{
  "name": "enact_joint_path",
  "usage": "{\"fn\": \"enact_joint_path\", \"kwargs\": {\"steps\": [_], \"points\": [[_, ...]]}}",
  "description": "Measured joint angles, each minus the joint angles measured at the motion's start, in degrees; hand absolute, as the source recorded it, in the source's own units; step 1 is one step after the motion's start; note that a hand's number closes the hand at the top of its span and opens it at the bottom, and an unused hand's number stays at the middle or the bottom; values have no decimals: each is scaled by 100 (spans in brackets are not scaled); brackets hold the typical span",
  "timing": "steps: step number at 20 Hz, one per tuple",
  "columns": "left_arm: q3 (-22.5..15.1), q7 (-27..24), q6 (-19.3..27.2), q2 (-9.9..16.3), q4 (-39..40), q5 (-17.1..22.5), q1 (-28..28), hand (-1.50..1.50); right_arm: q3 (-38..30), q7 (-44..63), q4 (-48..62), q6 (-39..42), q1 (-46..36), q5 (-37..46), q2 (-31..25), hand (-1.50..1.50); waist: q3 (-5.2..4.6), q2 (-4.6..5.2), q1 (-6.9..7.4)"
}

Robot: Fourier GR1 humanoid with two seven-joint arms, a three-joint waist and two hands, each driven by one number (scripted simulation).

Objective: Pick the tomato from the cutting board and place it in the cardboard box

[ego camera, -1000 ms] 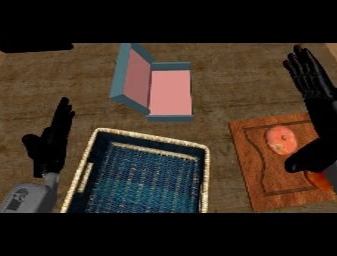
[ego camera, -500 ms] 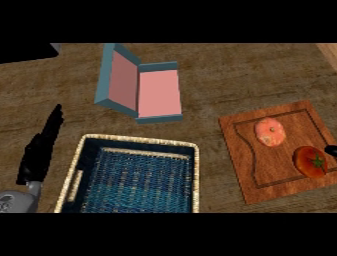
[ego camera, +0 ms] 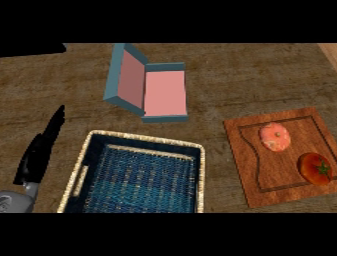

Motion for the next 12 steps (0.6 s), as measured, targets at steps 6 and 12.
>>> {"fn": "enact_joint_path", "kwargs": {"steps": [6,12], "points": [[-124,101,-103,-9,-45,-97,-94,0,-123,-448,357,-134,822,707,-327,-150,-35,-41,174],[-182,147,-185,-38,-39,-191,-165,0,-157,-742,694,-431,1219,1359,-397,-150,-59,-53,321]]}}
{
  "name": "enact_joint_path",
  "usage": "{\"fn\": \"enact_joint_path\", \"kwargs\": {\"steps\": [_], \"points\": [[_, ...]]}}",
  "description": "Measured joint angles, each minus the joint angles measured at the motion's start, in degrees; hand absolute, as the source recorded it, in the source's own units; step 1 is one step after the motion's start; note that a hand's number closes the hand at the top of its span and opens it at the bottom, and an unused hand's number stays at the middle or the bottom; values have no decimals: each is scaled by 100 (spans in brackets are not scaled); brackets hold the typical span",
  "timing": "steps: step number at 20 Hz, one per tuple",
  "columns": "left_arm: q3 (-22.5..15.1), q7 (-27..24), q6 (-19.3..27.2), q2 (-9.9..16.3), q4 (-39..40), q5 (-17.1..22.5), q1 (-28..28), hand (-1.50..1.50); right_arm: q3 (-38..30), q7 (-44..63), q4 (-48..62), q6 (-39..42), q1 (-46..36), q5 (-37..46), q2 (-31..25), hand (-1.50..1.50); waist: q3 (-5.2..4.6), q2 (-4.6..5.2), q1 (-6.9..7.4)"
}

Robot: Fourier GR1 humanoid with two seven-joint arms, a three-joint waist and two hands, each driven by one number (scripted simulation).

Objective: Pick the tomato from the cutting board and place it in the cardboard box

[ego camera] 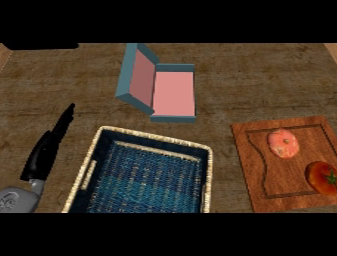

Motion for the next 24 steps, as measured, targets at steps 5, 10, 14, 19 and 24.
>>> {"fn": "enact_joint_path", "kwargs": {"steps": [5,10,14,19,24], "points": [[-5,62,-48,-81,63,-106,-121,0,-46,-46,266,-232,37,383,7,-150,-16,5,76],[59,145,-135,-98,68,-146,-179,0,54,27,384,-395,-71,723,14,-150,-24,8,129],[103,162,-207,-167,136,-186,-273,0,258,96,454,-485,-249,973,61,-150,-26,12,147],[173,113,-272,-203,146,-248,-235,0,451,146,544,-598,-447,1216,177,-150,-28,13,164],[169,292,-228,-254,-22,-375,-226,0,438,195,414,-746,-695,1236,417,-150,-29,5,166]]}}
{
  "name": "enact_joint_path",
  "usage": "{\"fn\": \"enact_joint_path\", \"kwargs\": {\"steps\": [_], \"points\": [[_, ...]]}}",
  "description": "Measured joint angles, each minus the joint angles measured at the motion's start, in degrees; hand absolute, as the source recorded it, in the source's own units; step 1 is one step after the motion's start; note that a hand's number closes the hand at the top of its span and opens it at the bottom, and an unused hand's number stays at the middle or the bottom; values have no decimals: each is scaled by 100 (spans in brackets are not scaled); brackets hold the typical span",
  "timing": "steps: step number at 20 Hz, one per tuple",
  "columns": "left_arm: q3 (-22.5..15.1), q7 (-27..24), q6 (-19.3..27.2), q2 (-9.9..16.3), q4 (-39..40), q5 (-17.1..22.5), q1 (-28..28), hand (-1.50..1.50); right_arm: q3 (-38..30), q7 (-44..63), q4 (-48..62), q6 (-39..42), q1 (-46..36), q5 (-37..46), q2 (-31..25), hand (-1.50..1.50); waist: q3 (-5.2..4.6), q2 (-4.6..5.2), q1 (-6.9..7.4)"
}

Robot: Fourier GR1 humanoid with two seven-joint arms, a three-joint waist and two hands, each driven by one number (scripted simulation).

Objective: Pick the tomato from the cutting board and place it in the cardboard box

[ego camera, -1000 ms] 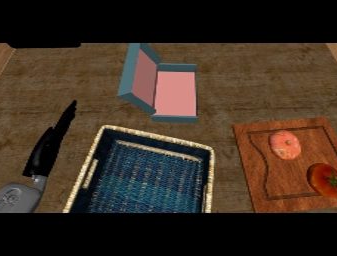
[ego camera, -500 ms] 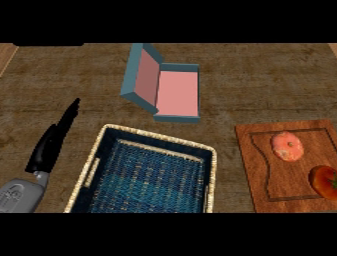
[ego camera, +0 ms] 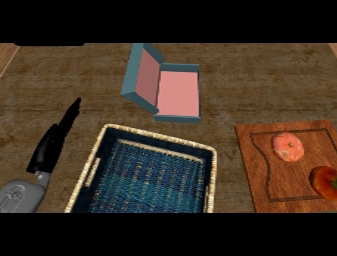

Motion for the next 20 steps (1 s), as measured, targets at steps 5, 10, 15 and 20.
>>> {"fn": "enact_joint_path", "kwargs": {"steps": [5,10,15,20], "points": [[63,-17,-14,-105,80,-86,-14,0,-44,-56,120,-138,-197,116,95,-150,-2,7,-4],[163,-72,-119,-100,66,-157,49,0,100,-42,211,-305,-362,456,181,-150,-2,9,6],[245,58,-180,-191,-49,-281,70,0,189,63,149,-431,-533,689,280,-150,-15,7,1],[366,3,-302,-278,-65,-380,109,0,151,52,301,-544,-698,854,308,-150,-61,-3,-9]]}}
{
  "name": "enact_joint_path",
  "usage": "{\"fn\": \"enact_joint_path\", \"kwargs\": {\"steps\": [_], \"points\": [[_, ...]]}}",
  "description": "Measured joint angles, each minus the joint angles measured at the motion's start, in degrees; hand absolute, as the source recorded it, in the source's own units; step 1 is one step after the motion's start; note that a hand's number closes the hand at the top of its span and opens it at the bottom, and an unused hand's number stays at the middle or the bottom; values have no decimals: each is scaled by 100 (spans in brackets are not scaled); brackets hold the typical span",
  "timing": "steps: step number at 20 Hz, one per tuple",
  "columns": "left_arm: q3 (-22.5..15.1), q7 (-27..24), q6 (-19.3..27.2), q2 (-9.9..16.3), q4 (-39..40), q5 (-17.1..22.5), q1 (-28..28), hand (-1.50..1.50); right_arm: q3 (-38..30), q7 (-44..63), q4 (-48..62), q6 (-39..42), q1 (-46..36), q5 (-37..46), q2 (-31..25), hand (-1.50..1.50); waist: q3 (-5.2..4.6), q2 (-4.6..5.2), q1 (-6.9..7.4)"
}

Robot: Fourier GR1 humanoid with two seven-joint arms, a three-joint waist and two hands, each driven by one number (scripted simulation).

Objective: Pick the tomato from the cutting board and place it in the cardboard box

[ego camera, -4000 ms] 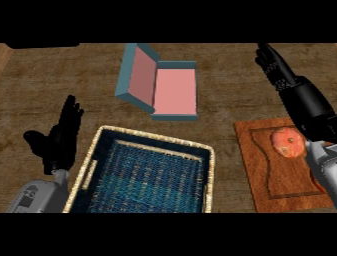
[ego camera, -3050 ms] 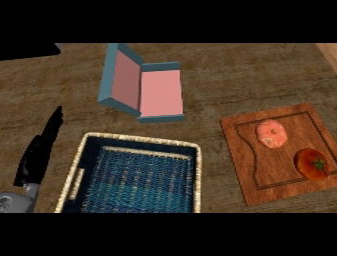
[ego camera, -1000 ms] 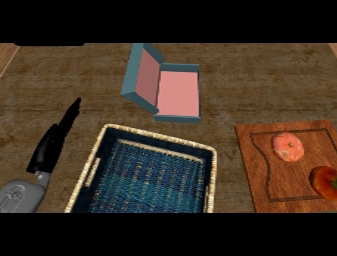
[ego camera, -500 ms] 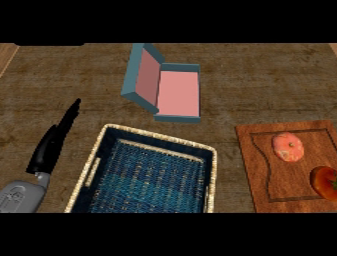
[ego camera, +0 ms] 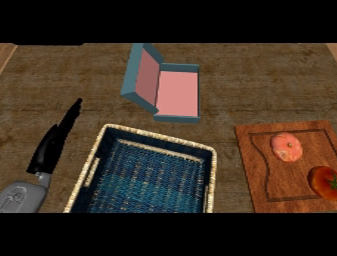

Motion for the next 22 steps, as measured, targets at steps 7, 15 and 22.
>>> {"fn": "enact_joint_path", "kwargs": {"steps": [7,15,22], "points": [[196,-63,-151,-63,-25,-120,113,0,142,129,-215,15,-83,216,35,-150,-18,-4,-5],[311,139,-266,-148,-219,-261,143,0,264,216,-233,-17,-228,467,86,-150,-44,-10,-4],[425,73,-360,-195,-144,-352,121,0,395,259,-29,-113,-485,779,171,150,-86,-16,4]]}}
